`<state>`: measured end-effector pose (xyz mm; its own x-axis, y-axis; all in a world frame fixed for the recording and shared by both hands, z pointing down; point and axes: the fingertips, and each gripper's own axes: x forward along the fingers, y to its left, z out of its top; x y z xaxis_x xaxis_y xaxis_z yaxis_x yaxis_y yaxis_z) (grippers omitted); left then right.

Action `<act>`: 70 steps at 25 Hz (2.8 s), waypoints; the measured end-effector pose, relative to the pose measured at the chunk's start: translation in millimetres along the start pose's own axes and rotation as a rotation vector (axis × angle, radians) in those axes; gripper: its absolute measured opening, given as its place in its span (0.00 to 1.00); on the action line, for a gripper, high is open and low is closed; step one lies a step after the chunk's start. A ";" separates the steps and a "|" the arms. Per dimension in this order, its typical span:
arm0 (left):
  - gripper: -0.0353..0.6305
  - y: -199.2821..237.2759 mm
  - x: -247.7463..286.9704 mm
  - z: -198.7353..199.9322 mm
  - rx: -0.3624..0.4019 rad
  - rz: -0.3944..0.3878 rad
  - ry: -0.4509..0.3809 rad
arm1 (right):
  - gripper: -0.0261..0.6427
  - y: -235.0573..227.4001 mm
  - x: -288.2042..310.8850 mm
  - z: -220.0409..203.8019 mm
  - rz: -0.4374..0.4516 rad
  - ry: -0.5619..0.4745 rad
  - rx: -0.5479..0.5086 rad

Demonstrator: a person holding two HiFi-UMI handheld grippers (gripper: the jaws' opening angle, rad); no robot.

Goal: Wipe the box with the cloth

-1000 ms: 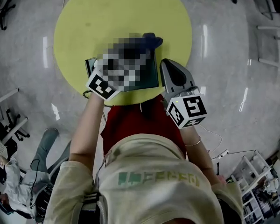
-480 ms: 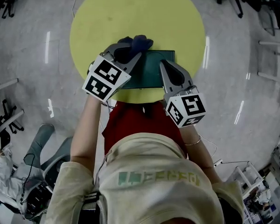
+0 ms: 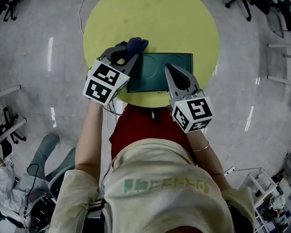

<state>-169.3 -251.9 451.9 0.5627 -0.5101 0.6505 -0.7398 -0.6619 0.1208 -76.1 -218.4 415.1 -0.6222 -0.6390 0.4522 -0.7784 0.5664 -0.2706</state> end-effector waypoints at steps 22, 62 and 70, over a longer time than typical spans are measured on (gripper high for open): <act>0.15 -141.6 -11.2 90.2 -0.047 0.156 -0.192 | 0.10 -74.7 -157.6 -19.4 -0.080 -0.136 0.014; 0.15 -32.3 -9.0 -13.9 -0.130 0.262 0.014 | 0.10 -6.1 -48.2 -21.5 0.048 0.020 -0.019; 0.15 -31.4 -48.9 -24.1 -0.158 0.373 -0.017 | 0.10 5.7 -67.8 -23.0 0.069 0.000 -0.048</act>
<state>-182.5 -193.0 434.4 0.2499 -0.7093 0.6592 -0.9411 -0.3380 -0.0070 -36.4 -159.9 402.4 -0.6744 -0.5977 0.4335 -0.7287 0.6335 -0.2601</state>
